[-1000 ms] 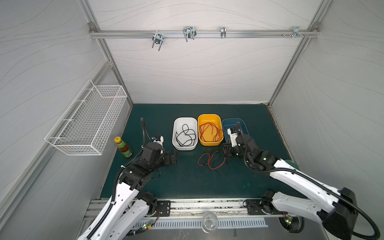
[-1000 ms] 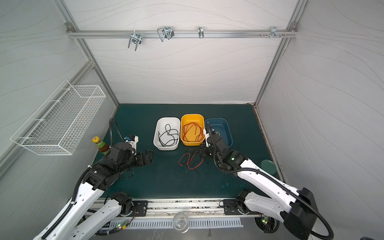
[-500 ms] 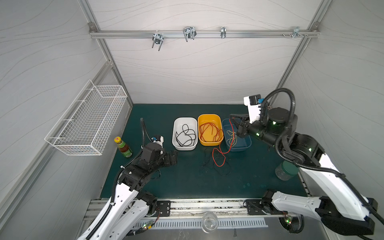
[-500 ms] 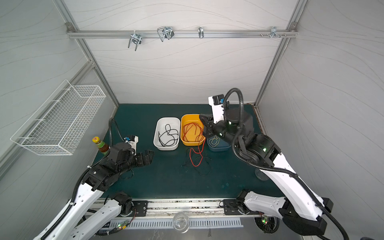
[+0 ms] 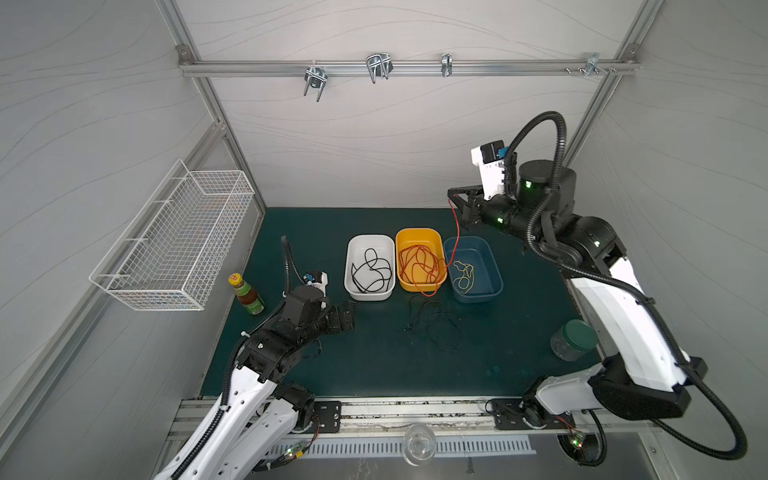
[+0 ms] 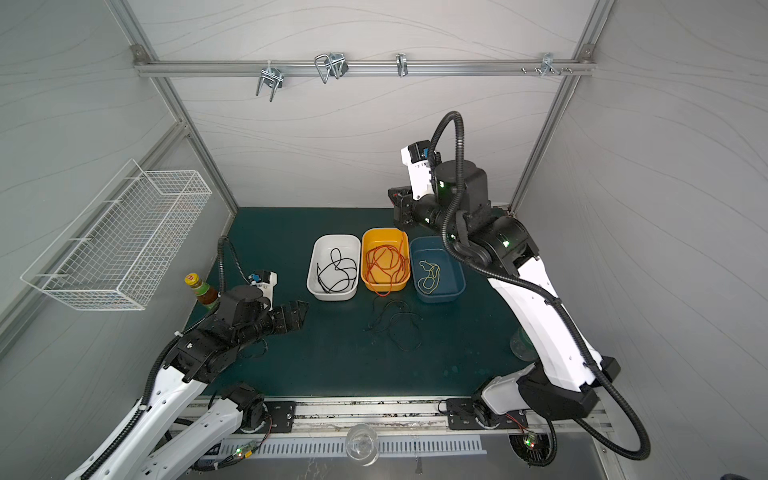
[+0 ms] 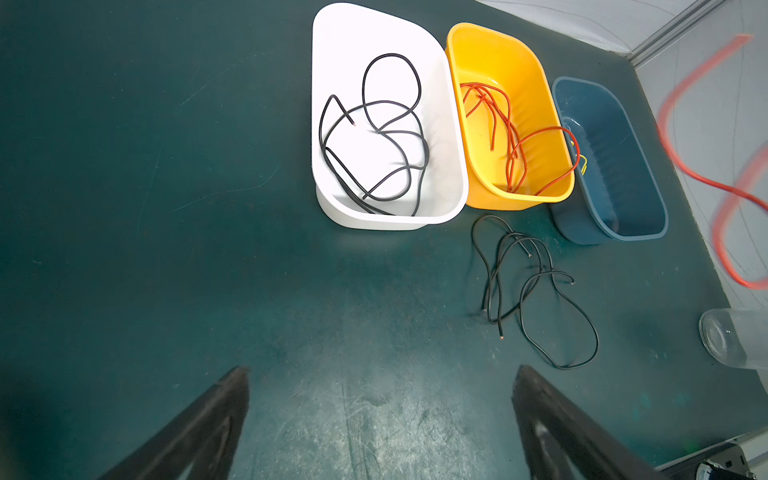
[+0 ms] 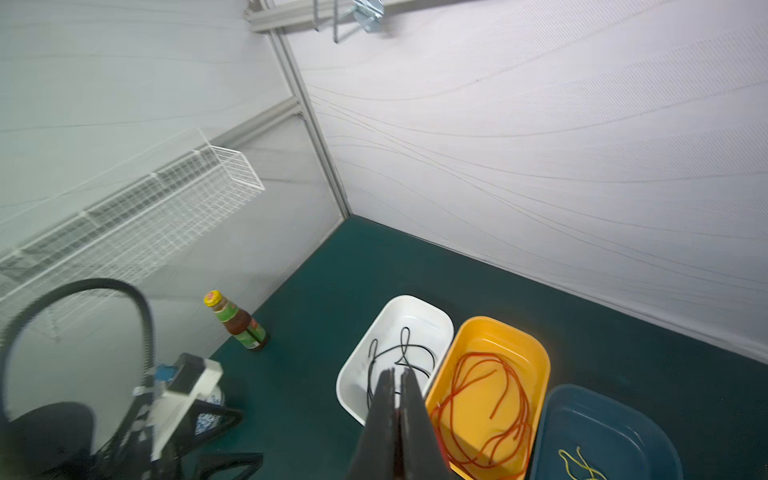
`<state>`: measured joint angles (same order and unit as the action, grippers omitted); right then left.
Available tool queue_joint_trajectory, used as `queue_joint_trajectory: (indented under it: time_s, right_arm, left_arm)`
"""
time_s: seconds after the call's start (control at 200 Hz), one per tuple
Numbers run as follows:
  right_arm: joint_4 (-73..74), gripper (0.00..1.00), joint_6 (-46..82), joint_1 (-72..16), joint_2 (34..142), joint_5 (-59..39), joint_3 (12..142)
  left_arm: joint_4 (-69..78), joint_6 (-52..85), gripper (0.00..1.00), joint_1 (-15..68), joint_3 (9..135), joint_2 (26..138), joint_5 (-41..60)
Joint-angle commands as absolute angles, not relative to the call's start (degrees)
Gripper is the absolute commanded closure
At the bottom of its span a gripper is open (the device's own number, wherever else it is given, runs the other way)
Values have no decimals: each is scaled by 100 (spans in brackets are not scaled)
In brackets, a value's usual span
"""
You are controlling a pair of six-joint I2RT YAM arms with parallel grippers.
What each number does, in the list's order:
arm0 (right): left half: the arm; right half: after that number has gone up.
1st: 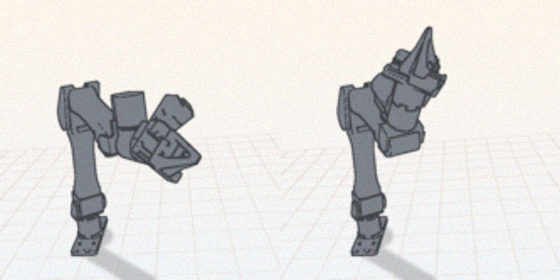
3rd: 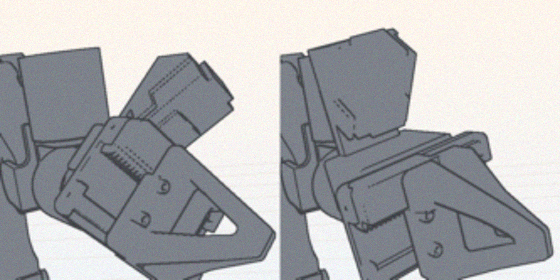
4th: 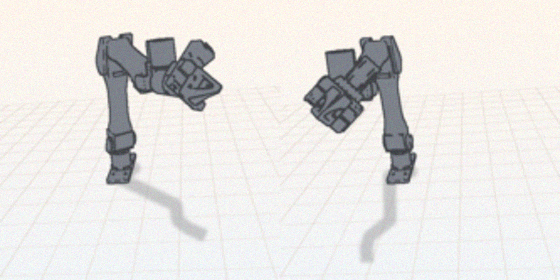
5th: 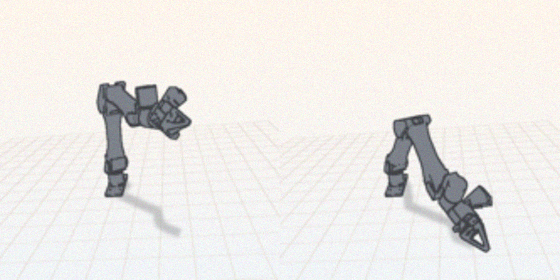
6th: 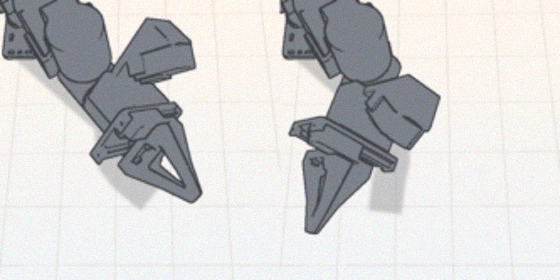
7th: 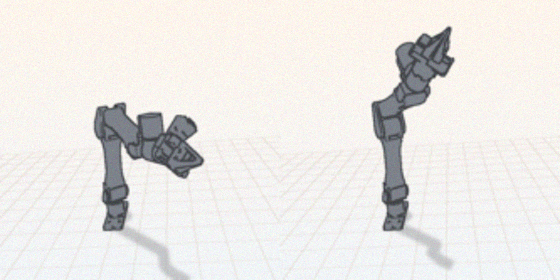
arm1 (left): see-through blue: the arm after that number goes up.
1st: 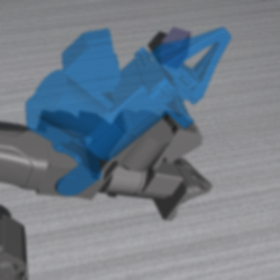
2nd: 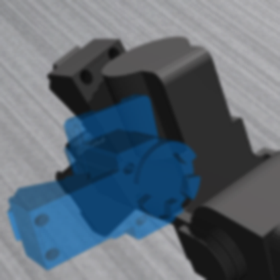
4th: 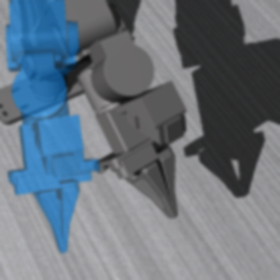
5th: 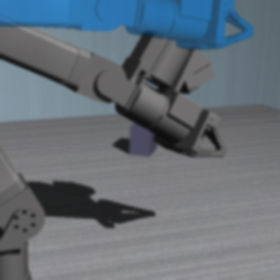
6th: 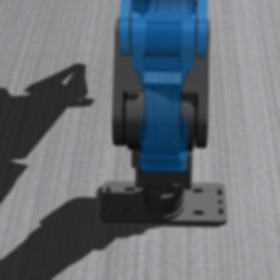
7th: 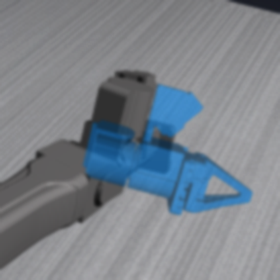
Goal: Untangle the cables
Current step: 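Raise the red wire high above the tubs with the right gripper, then carry the red wire over the yellow tub and lower it in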
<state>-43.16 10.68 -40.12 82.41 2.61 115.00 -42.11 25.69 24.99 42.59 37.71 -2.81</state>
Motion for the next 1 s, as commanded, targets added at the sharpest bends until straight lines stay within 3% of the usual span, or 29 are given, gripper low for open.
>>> queue_joint_trajectory:
  time_s: [0.0,0.365,0.995]
  right_arm:
    - [-4300,100,987,-3778,8512,-161,11739]
    - [-3681,100,1245,-2914,9555,-1045,11556]
    - [-2514,100,1448,-2790,10647,-886,10016]
  left_arm:
    - [-3999,2531,0,2531,4271,3749,-334]
    - [-3991,2523,0,2540,4272,3769,-318]
    - [-3999,2505,0,2540,4280,3816,-270]
